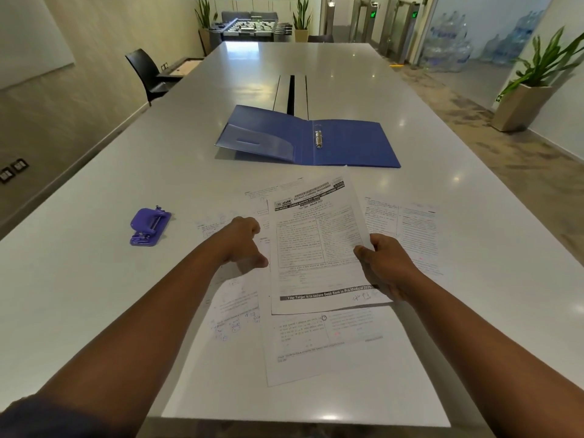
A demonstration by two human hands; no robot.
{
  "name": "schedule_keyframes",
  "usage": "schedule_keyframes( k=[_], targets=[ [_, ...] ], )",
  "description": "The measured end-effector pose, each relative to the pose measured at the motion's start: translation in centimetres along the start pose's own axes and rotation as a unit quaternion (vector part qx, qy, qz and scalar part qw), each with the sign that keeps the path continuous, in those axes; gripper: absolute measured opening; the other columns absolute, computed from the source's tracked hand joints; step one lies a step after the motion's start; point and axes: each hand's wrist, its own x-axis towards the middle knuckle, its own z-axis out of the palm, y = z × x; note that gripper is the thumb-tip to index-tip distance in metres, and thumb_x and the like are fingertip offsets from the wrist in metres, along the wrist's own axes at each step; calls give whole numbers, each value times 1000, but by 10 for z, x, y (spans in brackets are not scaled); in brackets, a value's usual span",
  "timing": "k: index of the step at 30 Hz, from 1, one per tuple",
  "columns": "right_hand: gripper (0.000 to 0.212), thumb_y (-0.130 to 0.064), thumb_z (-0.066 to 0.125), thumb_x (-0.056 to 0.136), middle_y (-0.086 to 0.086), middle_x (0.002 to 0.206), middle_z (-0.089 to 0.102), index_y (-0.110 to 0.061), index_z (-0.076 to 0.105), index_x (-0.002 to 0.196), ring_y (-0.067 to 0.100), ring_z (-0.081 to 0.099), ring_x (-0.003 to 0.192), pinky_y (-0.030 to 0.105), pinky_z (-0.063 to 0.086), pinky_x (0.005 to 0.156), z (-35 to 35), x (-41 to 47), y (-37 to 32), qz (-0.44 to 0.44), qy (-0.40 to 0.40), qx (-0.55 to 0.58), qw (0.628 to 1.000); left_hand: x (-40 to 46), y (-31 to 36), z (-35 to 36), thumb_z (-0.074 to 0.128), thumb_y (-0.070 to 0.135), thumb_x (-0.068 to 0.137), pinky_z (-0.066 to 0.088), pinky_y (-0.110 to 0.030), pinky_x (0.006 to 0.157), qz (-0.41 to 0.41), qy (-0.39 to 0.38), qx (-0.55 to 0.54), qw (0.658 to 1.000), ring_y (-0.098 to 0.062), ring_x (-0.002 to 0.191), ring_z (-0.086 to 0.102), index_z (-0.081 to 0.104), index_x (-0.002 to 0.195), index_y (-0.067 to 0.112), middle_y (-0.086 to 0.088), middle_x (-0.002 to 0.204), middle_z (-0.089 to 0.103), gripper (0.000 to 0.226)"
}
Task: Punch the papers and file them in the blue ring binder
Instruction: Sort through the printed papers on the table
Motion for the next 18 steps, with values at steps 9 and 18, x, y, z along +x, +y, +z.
schedule_keyframes(
  k=[9, 18],
  targets=[
    [20, -9, 56, 105, 6, 112, 80, -12, 71, 118, 26, 79, 93, 25, 59, 60, -2, -5, 0, -12, -13, 15, 1000, 9, 3, -7, 95, 38, 64, 50, -35, 81, -11, -34, 48, 998, -26, 105, 55, 46, 133, 17, -4, 129, 43, 87],
    [18, -8, 58, 104, 3, 111, 80, -15, 72, 113, 24, 78, 98, 42, 63, 91, -8, -4, 2, -24, -18, 25, 999, 14, 0, -3, 93, 35, 69, 53, -39, 89, -11, -42, 38, 998, -29, 113, 53, 38, 143, 17, -8, 141, 39, 93]
  ],
)
